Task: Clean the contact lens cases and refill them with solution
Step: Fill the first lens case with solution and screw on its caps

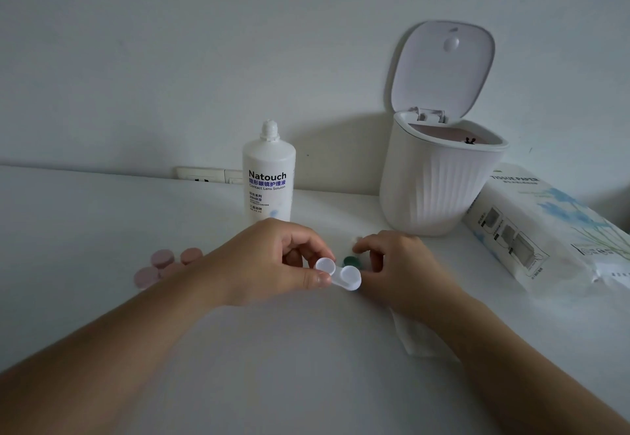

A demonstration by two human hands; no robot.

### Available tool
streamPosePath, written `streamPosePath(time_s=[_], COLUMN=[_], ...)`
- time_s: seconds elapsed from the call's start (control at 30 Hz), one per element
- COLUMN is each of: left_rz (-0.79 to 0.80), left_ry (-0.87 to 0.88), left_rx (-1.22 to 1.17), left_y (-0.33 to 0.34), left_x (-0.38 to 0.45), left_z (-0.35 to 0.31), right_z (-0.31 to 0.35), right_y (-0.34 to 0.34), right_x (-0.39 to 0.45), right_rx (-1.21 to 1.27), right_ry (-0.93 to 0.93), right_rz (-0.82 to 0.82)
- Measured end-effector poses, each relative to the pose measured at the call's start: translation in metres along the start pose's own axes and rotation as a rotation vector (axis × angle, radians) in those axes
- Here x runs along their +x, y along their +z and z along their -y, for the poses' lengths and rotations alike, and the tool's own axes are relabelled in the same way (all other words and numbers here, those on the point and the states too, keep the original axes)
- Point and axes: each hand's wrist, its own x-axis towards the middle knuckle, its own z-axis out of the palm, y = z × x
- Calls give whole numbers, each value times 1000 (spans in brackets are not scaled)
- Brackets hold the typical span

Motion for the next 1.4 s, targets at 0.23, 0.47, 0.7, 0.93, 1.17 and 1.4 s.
streamPosePath(time_s=[0.23, 0.47, 0.7, 0.93, 1.17, 1.4], left_rz=[-9, -17, -48, -133, -168, -159], left_ry=[-20, -44, -45, -29, 24, 34], left_rx=[58, 106, 111, 116, 71, 52], left_y=[1, -1, 0, 0, 0, 0], left_x=[0, 0, 0, 0, 0, -1], left_z=[2, 2, 0, -2, -4, -4], right_z=[-2, -3, 1, 0, 3, 8], right_y=[3, -8, -17, -16, -18, -22], right_x=[3, -5, -10, -11, -14, -17], right_rx=[28, 409, 756, 804, 651, 548], right_ry=[-95, -164, -142, -175, -230, -244], right_rz=[7, -190, -98, 13, 91, 84])
